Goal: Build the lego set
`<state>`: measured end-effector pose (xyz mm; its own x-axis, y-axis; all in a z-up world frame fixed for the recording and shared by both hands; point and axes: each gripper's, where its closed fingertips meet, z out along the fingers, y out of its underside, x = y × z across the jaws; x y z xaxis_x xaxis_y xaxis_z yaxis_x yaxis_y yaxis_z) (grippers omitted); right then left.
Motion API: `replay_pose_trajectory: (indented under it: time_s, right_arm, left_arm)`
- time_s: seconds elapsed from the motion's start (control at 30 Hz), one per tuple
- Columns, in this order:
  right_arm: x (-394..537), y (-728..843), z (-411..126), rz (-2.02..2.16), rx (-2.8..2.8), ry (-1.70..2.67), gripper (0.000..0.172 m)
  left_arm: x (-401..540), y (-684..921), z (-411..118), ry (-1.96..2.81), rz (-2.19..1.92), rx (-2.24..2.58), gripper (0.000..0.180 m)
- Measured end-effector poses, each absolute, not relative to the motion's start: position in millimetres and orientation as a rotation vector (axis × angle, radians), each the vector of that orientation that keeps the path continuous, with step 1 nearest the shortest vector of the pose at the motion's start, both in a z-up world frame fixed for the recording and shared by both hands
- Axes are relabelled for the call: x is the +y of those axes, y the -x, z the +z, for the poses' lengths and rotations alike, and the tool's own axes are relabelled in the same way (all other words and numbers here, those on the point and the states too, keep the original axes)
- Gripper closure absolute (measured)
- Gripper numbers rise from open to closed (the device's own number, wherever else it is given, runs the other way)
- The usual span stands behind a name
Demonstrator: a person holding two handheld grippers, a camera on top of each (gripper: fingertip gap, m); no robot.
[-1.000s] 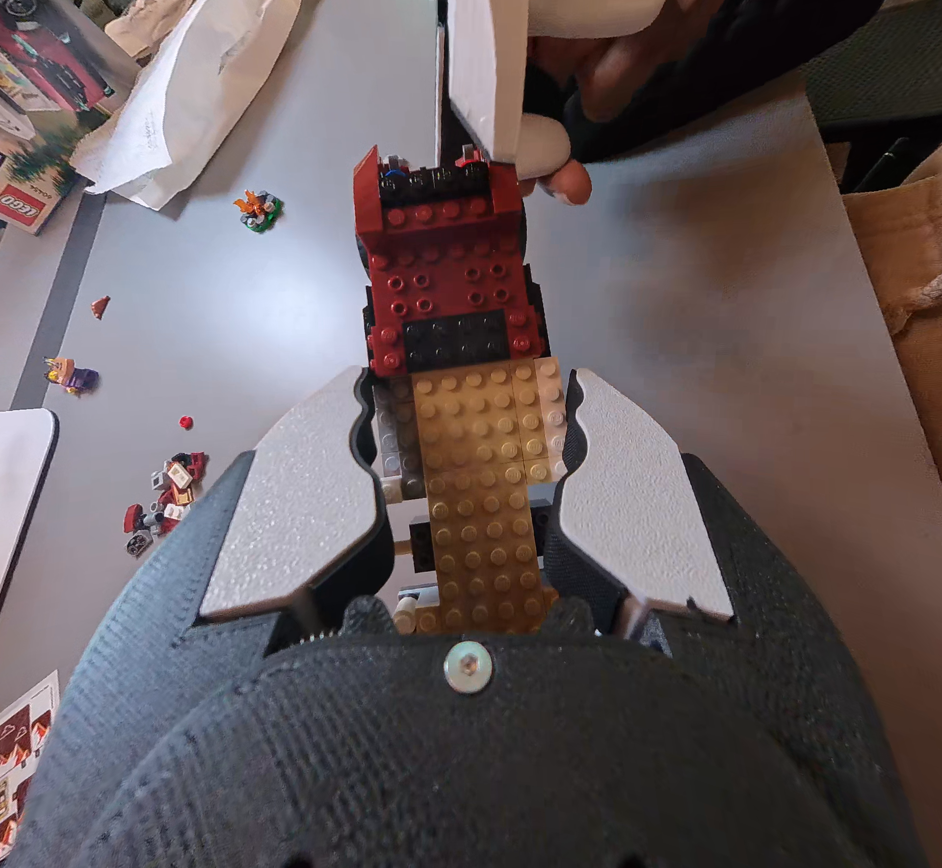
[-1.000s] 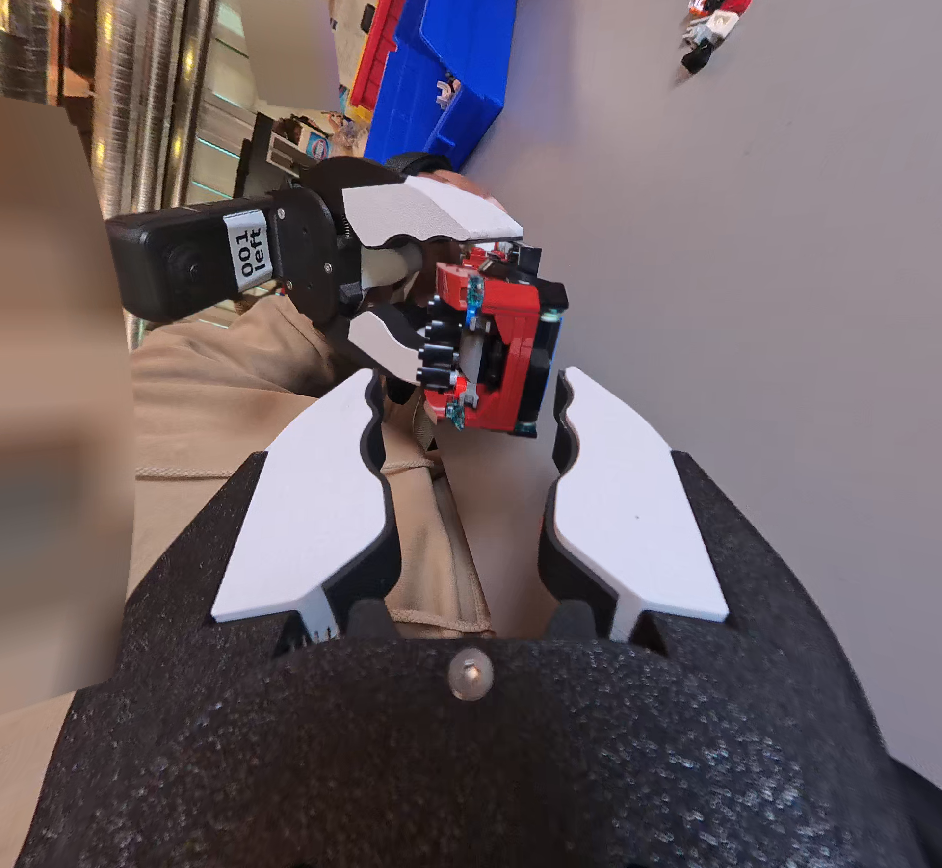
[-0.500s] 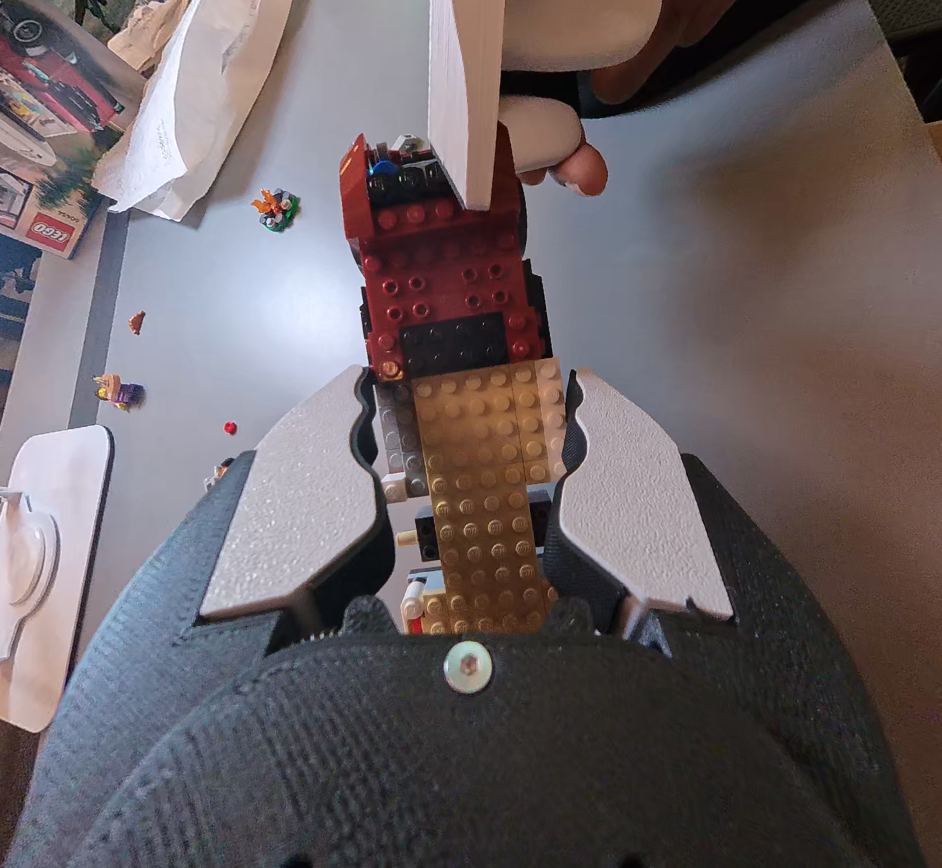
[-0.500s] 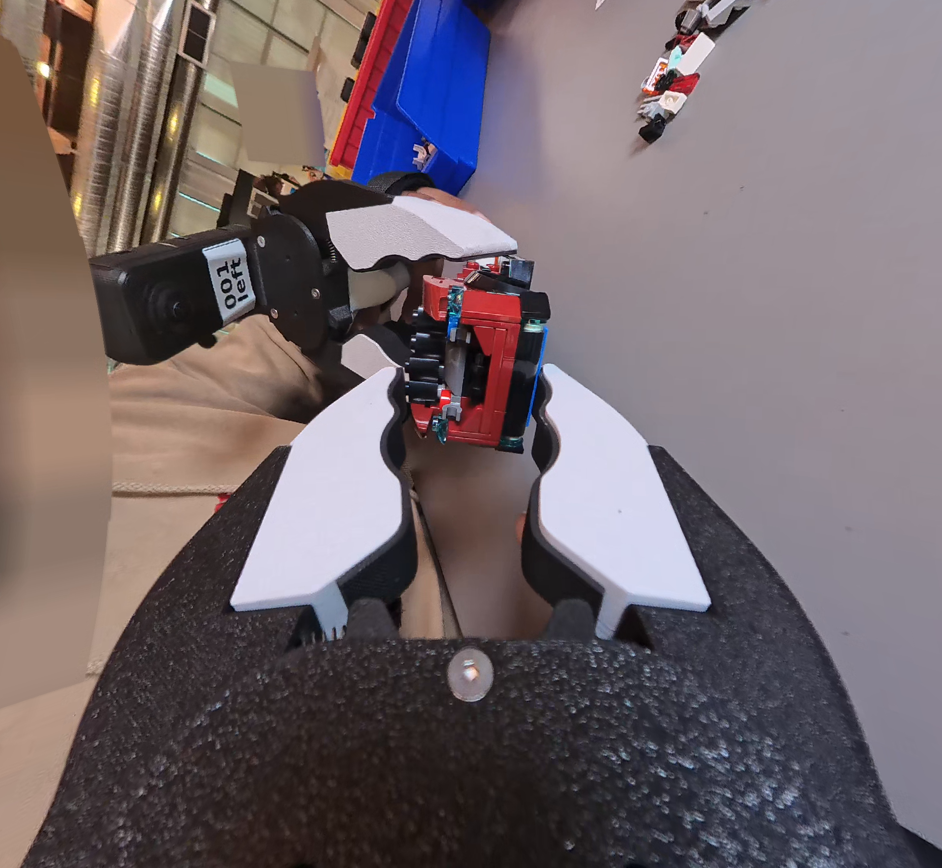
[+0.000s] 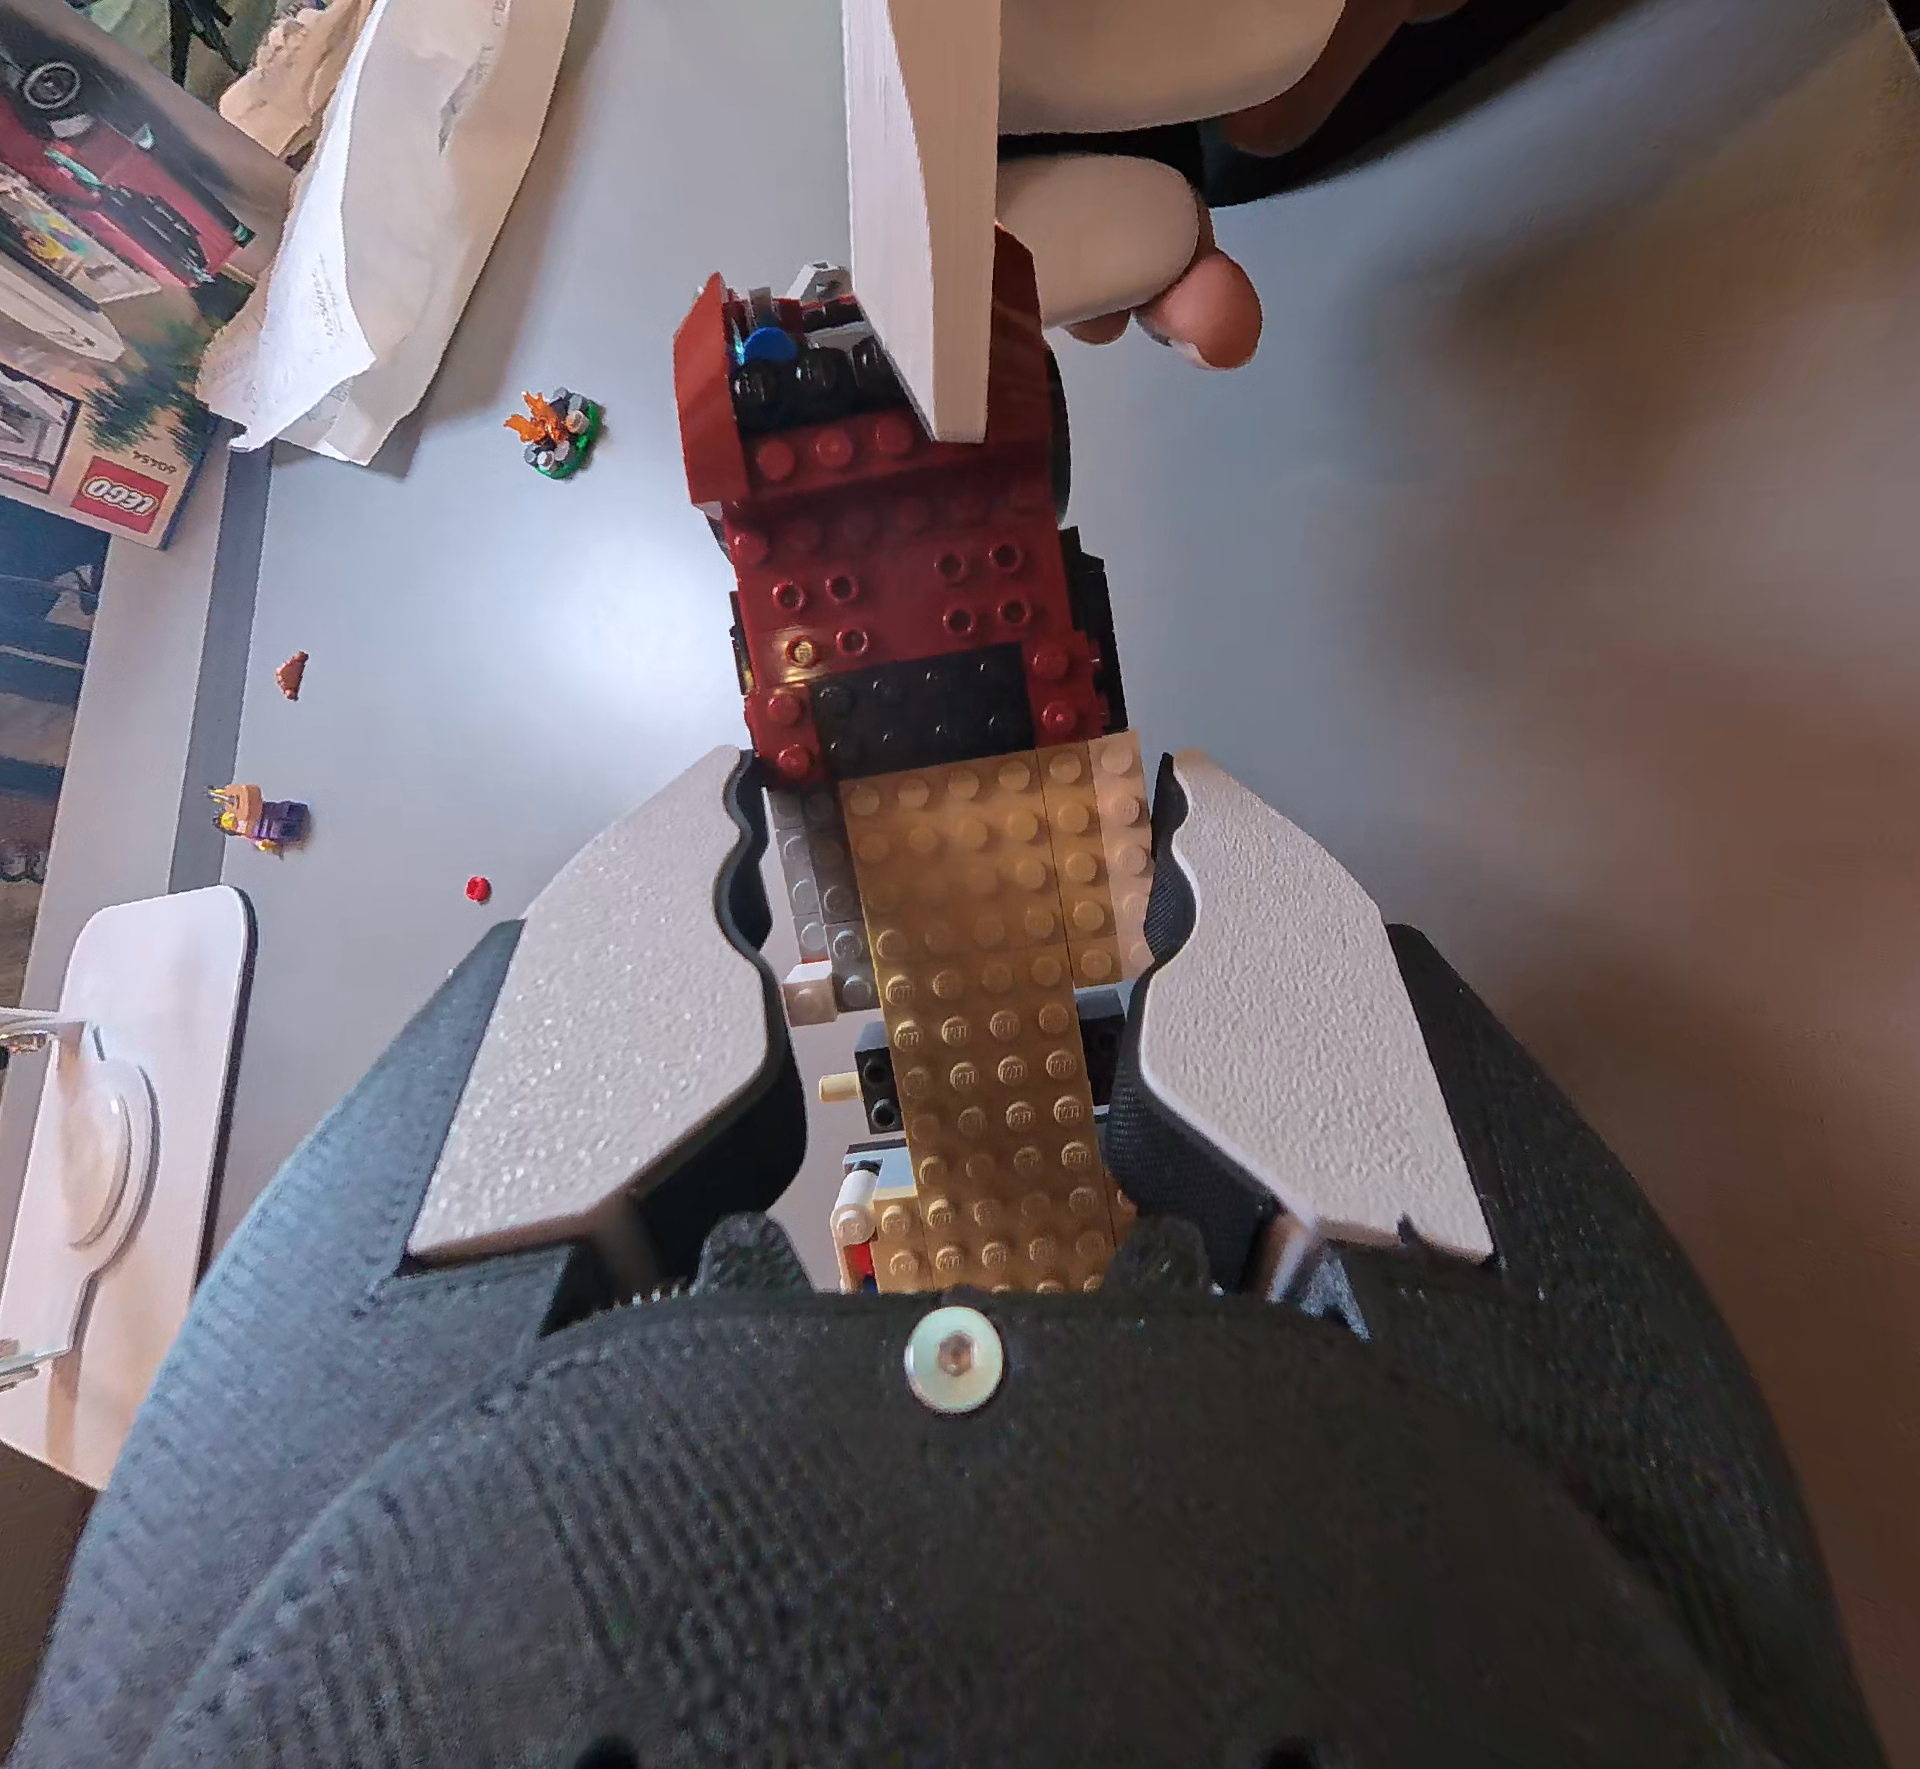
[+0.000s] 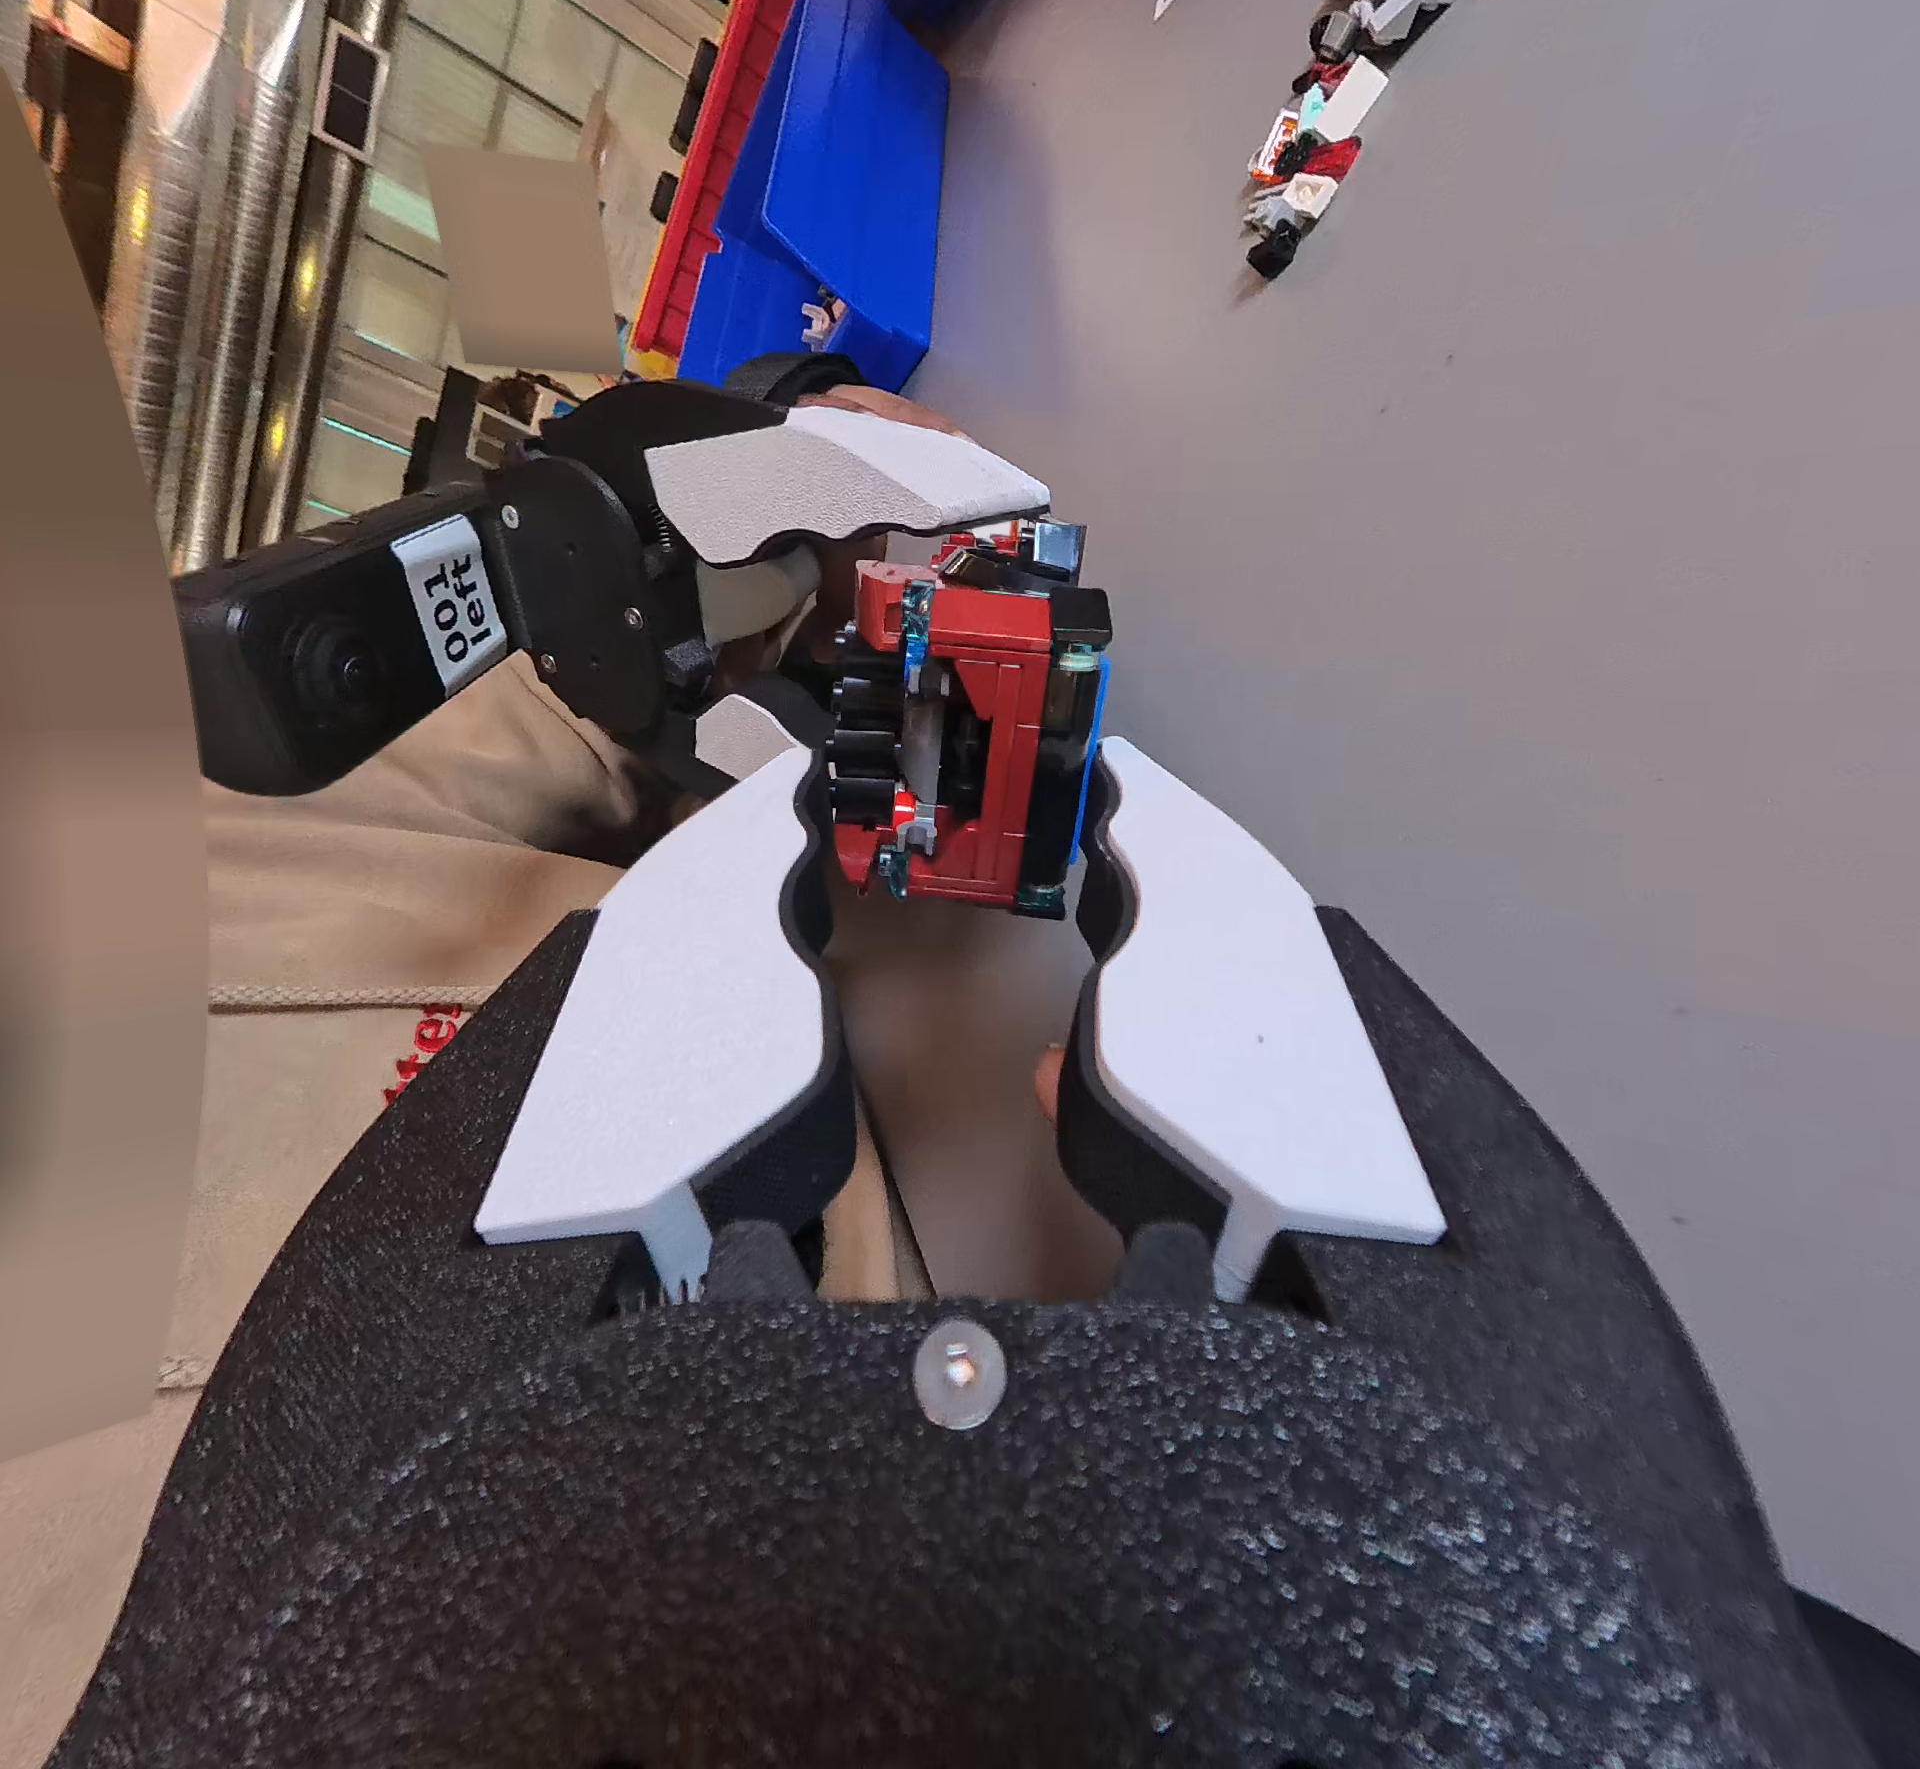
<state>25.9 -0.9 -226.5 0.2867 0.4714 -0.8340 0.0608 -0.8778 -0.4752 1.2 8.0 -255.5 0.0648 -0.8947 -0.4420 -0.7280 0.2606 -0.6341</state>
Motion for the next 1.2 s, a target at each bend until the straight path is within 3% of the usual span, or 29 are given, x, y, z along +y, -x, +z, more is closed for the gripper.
replay_pose_trajectory:
  time_s: [0.97,1.2]
  right_arm:
    - [-2.1,-27.0,-234.1,1.575,-0.489,2.26,0.119]
    - [1.0,-25.9,-233.4,1.525,-0.523,2.23,0.124]
  left_arm:
    - [8.3,-2.4,-258.6,1.485,-0.224,1.69,0.109]
    - [10.2,-2.1,-257.3,1.458,-0.159,1.687,0.109]
